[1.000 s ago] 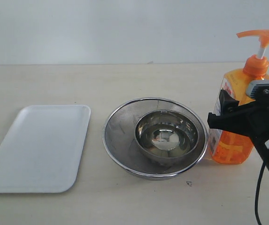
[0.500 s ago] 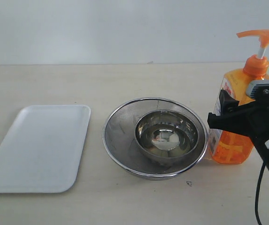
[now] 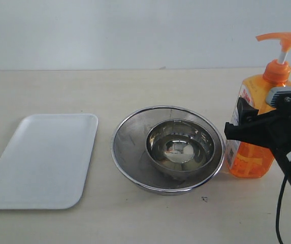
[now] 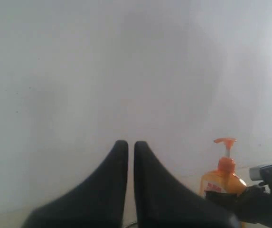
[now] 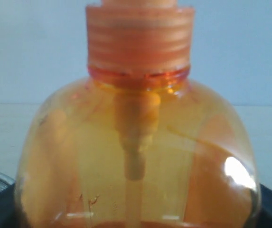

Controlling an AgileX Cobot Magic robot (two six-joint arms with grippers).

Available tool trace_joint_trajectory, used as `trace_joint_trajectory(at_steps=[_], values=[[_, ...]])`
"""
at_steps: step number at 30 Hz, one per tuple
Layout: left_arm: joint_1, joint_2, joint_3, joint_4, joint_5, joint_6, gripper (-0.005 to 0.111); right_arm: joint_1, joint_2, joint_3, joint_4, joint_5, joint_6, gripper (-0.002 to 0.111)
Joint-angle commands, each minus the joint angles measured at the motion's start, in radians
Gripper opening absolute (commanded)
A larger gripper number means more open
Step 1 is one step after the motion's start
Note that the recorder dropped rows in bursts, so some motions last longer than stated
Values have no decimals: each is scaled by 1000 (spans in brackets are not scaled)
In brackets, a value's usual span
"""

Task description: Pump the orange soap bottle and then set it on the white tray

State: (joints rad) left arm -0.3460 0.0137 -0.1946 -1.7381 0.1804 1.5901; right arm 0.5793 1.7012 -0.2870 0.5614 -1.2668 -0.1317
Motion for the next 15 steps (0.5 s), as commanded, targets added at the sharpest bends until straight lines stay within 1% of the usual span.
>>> trace_joint_trajectory(at_steps=[1,3,5,9,15], values=[[78,-14,35,-6,23,-6,5,-1,7,6,-10,46,-5,0],[107,-14,39,-6,50,-6,5,-1,7,6,-10,46,-5,0],[118,-14,39,-6,62,-6,5,-1,7,6,-14,46,-5,0],[118,-14,39,-6,90,-6,5,-1,7,6,-14,46,-5,0],[118,-14,39,-6,182,-50,5,-1,7,6,-14,46,-5,0]])
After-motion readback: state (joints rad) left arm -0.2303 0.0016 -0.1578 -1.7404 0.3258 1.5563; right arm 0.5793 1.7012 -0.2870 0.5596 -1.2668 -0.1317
